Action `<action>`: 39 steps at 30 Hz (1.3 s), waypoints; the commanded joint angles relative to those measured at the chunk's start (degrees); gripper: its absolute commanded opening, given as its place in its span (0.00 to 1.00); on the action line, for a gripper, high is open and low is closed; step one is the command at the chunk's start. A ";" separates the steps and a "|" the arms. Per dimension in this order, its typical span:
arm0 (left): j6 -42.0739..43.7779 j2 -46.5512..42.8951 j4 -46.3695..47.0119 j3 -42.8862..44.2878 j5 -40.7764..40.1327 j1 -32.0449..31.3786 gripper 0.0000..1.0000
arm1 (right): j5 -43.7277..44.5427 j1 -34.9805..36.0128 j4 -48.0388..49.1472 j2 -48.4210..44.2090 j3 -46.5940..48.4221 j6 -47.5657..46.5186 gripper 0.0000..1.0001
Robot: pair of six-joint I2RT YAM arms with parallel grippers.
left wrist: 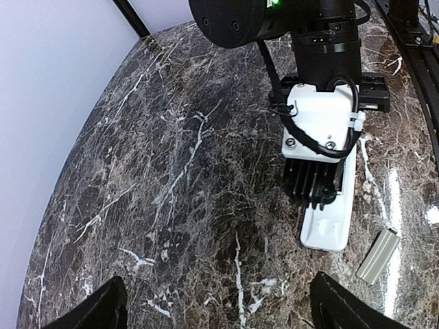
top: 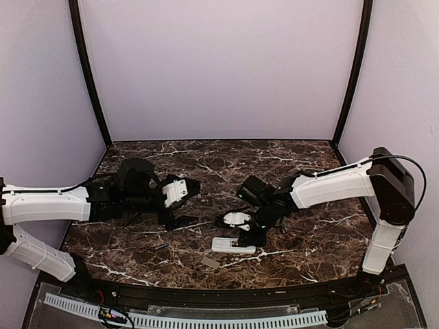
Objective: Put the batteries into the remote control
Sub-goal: Place the battery in the battery compartment, then load the battery into the battery compartment.
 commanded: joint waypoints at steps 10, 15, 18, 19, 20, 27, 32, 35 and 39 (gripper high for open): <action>1.17 -1.19 -0.31 -1.15 -0.35 0.63 0.91 | 4.53 1.94 -4.22 2.25 5.01 0.45 0.21; 1.56 -1.08 -0.43 -1.40 -0.40 0.63 0.92 | 5.55 1.92 -6.82 3.02 6.34 -0.61 0.30; 1.74 -1.08 -0.54 -1.54 -0.39 0.64 0.91 | 7.02 1.97 -8.25 3.68 7.20 -1.01 0.31; 1.83 -1.08 -0.59 -1.56 -0.34 0.63 0.91 | 7.00 1.99 -8.30 3.66 7.36 -0.98 0.31; 1.86 -1.01 -0.66 -1.58 -0.32 0.63 0.91 | 6.78 1.94 -8.39 3.59 7.59 -1.00 0.31; 2.01 -0.83 -0.66 -1.84 -0.08 0.65 0.91 | 2.88 1.93 -8.95 1.17 9.09 -0.30 0.30; 2.06 -0.75 -0.70 -1.94 -0.21 0.64 0.91 | 2.34 1.90 -8.99 -0.28 8.74 -0.39 0.30; 2.27 -0.78 -0.96 -1.86 -0.29 0.63 0.91 | 3.28 1.63 -9.08 -0.63 8.53 -0.90 0.32; 2.31 -0.73 -1.22 -1.81 -0.28 0.63 0.92 | 3.46 0.17 -9.06 -0.03 8.55 -2.13 0.40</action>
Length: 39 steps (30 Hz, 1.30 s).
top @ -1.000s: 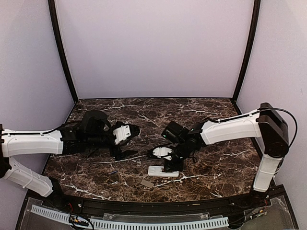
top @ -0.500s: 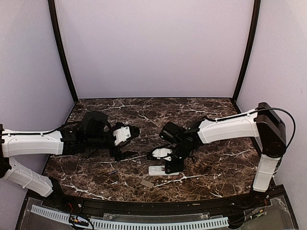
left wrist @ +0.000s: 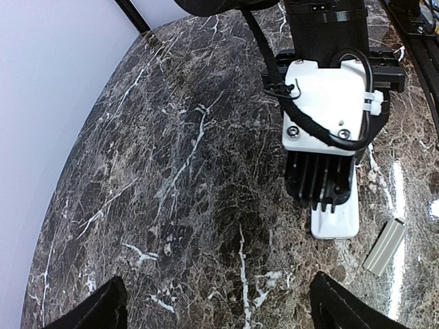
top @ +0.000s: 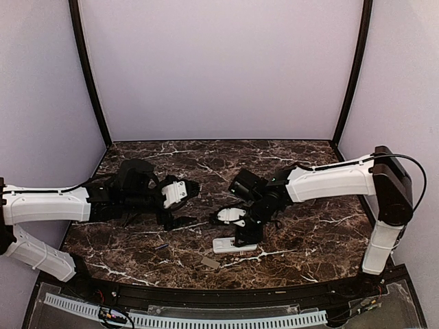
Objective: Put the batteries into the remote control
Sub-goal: Load the battery into the battery compartment.
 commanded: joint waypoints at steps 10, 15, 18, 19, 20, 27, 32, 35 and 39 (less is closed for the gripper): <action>0.92 -0.99 -1.55 -1.40 -0.25 0.26 0.92 | -2.78 -3.93 1.30 3.07 1.81 -3.08 0.39; 0.97 -0.91 -1.43 -1.45 -0.34 0.26 0.92 | -4.31 -4.65 1.96 4.31 1.96 -3.41 0.34; 1.15 -0.90 -1.52 -1.50 -0.35 0.26 0.92 | -4.27 -4.67 1.87 4.83 1.66 -3.60 0.34; 1.17 -0.90 -1.51 -1.56 -0.40 0.26 0.91 | -4.25 -4.63 1.70 5.08 1.66 -3.56 0.34; 1.17 -0.90 -1.52 -1.59 -0.37 0.30 0.92 | -4.36 -4.64 1.48 5.38 1.66 -3.68 0.34; 1.58 -0.51 -1.22 -1.53 -0.53 0.26 0.91 | -3.98 -4.63 1.66 6.00 1.27 -3.68 0.26; 1.83 -0.66 -1.24 -1.69 -0.47 0.26 0.91 | -2.99 -4.63 1.75 5.60 1.19 -3.76 0.20; 1.83 -0.60 -1.21 -1.70 -0.60 0.26 0.92 | -2.89 -4.66 1.55 5.35 1.31 -3.76 0.20; 1.68 -0.51 -1.30 -1.70 -0.73 0.26 0.92 | -2.85 -4.63 1.02 4.68 1.76 -3.50 0.24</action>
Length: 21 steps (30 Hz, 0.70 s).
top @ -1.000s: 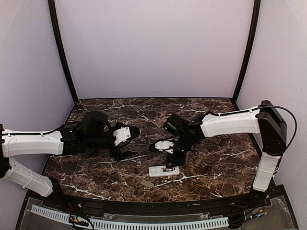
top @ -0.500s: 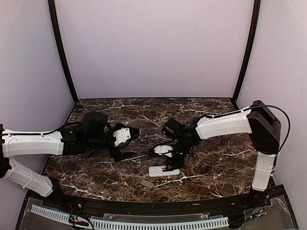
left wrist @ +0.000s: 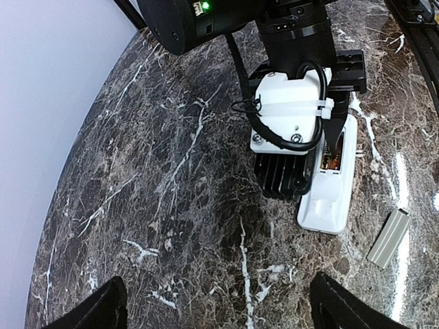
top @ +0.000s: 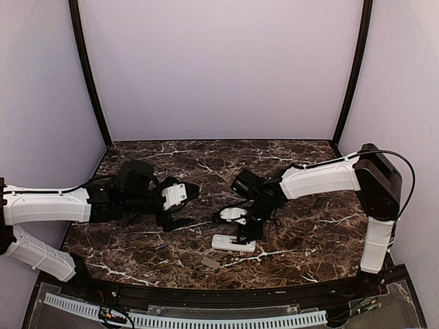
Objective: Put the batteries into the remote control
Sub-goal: Load the battery into the battery compartment.
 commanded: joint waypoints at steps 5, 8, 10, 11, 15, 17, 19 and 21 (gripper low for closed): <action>-1.77 2.55 -4.83 1.40 -0.84 0.46 0.92 | 1.28 -0.14 -1.42 -0.81 2.13 0.87 0.30; -3.59 5.29 -8.20 3.73 -1.21 0.43 0.91 | 1.51 -0.19 -1.75 -1.26 2.47 1.21 0.33; -5.46 6.18 -10.93 5.60 -0.60 0.43 0.91 | 1.71 -0.16 -1.71 -1.95 2.40 1.37 0.34; -6.15 6.06 -13.03 6.64 -0.02 0.43 0.90 | 1.73 -0.15 -1.81 -2.22 2.39 1.35 0.35; -8.32 4.41 -19.34 8.58 -2.44 0.46 0.90 | 2.76 -0.14 -2.26 -3.38 2.41 1.42 0.36; -9.33 4.91 -24.54 10.52 -6.34 0.44 0.89 | 3.56 -0.32 -1.97 -4.17 2.31 1.65 0.37; -10.29 6.61 -31.35 13.12 -10.14 0.36 0.88 | 4.44 -0.92 -1.41 -5.28 2.25 2.32 0.37; -11.22 9.04 -38.56 15.92 -12.71 0.15 0.86 | 5.85 -1.83 0.02 -6.70 1.85 3.61 0.37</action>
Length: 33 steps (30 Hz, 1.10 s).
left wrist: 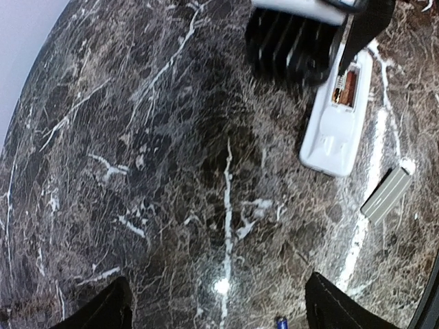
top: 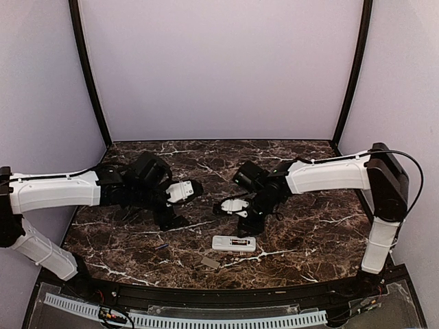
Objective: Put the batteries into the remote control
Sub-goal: Load the battery into the battery compartment, then pick up the battery from the center of the board.
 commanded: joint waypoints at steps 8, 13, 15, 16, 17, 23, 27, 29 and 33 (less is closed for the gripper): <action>-7.32 15.80 -38.03 13.13 -6.73 -0.18 0.85 | 11.28 -5.54 5.63 -10.09 -3.18 8.04 0.40; -7.39 19.34 -38.88 11.84 -5.84 -0.17 0.85 | 12.27 -5.56 6.55 -13.24 -6.07 9.57 0.40; -7.71 20.42 -37.50 12.02 -6.04 -0.16 0.84 | 12.27 -5.52 6.86 -14.31 -7.17 9.92 0.40; -7.83 21.37 -37.31 12.36 -5.94 -0.13 0.83 | 12.22 -5.57 6.94 -14.85 -7.50 10.02 0.40; -7.90 21.90 -37.40 12.52 -5.78 -0.16 0.81 | 12.00 -5.57 6.95 -15.29 -7.79 10.28 0.40; -8.12 23.62 -36.47 11.34 -4.62 -0.18 0.67 | 11.79 -5.57 7.63 -17.81 -9.91 10.63 0.40; -7.56 23.61 -35.64 10.14 -2.87 -0.14 0.58 | 12.22 -5.57 8.04 -17.80 -10.15 10.43 0.40; -7.47 23.90 -34.97 9.83 -1.22 -0.22 0.55 | 12.23 -5.53 8.03 -17.51 -9.88 10.41 0.40; -7.42 24.71 -34.38 9.61 1.87 -0.60 0.41 | 11.73 -5.53 7.63 -16.79 -9.19 10.32 0.40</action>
